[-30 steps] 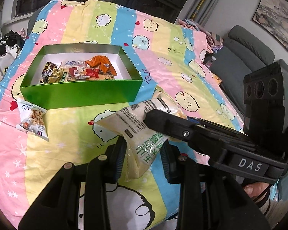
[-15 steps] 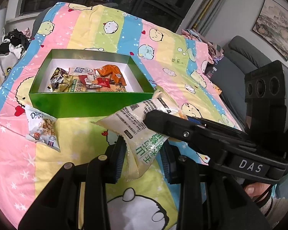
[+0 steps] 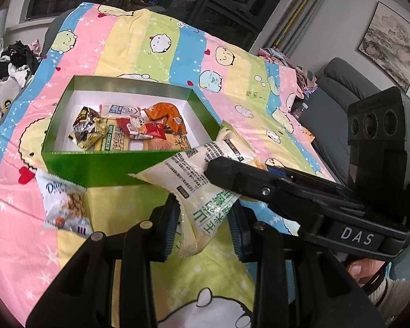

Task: Organize snacks
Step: 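Lift the white-and-green packet and carry it over the green box, then lower the packet into the green box and open the right gripper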

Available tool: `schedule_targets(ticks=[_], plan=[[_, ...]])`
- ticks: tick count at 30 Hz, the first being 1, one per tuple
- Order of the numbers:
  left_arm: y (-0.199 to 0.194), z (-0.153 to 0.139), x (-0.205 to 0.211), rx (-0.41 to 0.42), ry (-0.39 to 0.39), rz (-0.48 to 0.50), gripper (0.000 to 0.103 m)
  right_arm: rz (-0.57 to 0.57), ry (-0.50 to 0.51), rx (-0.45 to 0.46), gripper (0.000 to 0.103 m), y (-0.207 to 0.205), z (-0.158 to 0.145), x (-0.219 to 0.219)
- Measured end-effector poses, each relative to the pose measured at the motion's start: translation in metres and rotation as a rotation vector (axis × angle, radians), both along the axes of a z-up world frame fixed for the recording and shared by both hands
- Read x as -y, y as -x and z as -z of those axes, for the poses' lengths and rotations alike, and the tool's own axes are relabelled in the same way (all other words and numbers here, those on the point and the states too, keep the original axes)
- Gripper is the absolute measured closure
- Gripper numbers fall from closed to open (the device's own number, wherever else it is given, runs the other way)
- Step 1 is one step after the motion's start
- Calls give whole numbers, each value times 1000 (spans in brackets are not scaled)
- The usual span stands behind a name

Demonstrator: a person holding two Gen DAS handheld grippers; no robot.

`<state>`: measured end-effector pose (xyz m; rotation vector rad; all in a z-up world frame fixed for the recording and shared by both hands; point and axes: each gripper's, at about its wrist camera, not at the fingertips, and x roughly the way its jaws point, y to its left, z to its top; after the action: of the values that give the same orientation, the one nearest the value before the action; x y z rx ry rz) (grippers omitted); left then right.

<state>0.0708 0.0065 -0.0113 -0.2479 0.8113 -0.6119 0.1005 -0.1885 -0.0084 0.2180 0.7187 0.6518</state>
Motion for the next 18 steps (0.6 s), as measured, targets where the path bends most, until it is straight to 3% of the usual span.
schedule_targets(ticks=[18], plan=[[-82, -11, 6, 36, -23, -2, 70, 30, -32, 42, 76, -78, -12, 3]])
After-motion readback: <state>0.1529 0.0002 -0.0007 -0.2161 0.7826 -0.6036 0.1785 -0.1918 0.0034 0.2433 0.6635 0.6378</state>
